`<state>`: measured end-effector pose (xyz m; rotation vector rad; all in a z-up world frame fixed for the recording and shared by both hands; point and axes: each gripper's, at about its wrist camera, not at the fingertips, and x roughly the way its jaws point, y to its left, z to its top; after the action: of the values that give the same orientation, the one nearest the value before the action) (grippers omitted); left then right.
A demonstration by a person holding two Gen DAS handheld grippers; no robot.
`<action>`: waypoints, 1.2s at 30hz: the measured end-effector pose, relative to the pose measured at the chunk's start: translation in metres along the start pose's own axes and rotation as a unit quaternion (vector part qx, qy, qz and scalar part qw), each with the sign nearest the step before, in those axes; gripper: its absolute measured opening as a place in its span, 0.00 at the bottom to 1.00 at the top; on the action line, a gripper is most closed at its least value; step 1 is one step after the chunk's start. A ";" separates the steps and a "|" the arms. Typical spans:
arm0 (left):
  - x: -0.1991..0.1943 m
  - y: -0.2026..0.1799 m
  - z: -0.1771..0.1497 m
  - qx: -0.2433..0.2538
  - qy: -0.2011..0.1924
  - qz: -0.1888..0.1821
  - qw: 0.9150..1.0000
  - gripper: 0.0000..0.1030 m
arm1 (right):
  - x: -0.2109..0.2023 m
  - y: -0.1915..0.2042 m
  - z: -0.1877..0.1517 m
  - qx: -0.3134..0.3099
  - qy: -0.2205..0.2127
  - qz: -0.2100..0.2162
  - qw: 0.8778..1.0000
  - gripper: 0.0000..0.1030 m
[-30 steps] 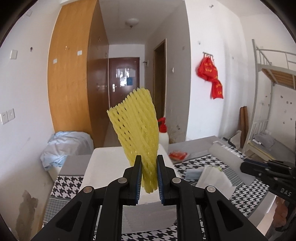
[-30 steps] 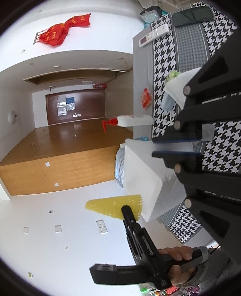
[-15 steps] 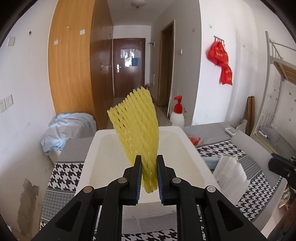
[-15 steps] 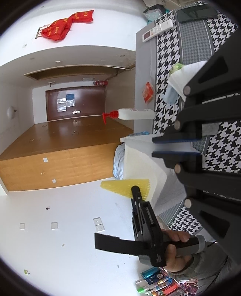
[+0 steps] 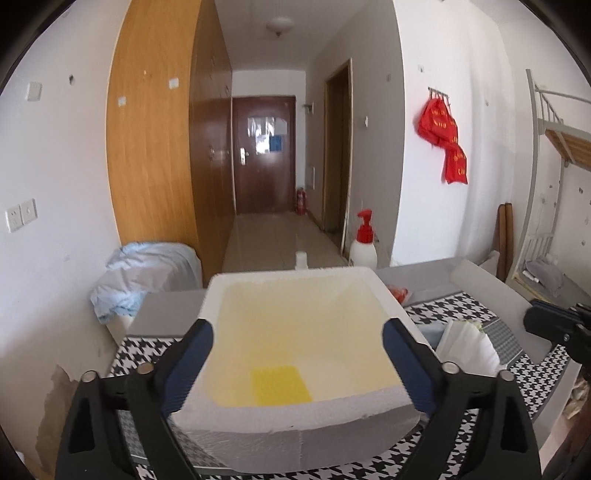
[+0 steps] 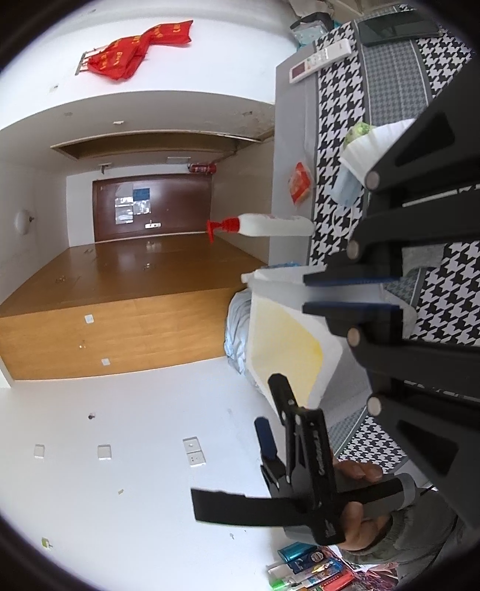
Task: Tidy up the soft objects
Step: 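Lower the white roll into the foam box and open the right gripper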
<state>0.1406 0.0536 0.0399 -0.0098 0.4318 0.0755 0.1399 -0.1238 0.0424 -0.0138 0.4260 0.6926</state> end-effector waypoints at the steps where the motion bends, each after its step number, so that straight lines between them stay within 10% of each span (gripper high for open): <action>1: -0.004 0.002 0.000 0.000 -0.003 0.003 1.000 0.93 | 0.002 0.001 0.001 -0.001 -0.001 0.002 1.000 0.10; 19: -0.037 0.045 -0.009 -0.039 -0.024 0.071 0.996 0.99 | 0.040 0.033 0.021 -0.029 0.006 0.031 0.999 0.10; 36: -0.054 0.068 -0.031 -0.071 -0.016 0.053 0.996 0.99 | 0.084 0.059 0.030 -0.044 0.036 0.038 0.998 0.10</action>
<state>0.0737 0.1164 0.0351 -0.1257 0.3943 0.2097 0.1717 -0.0219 0.0450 -0.1053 0.4661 0.7877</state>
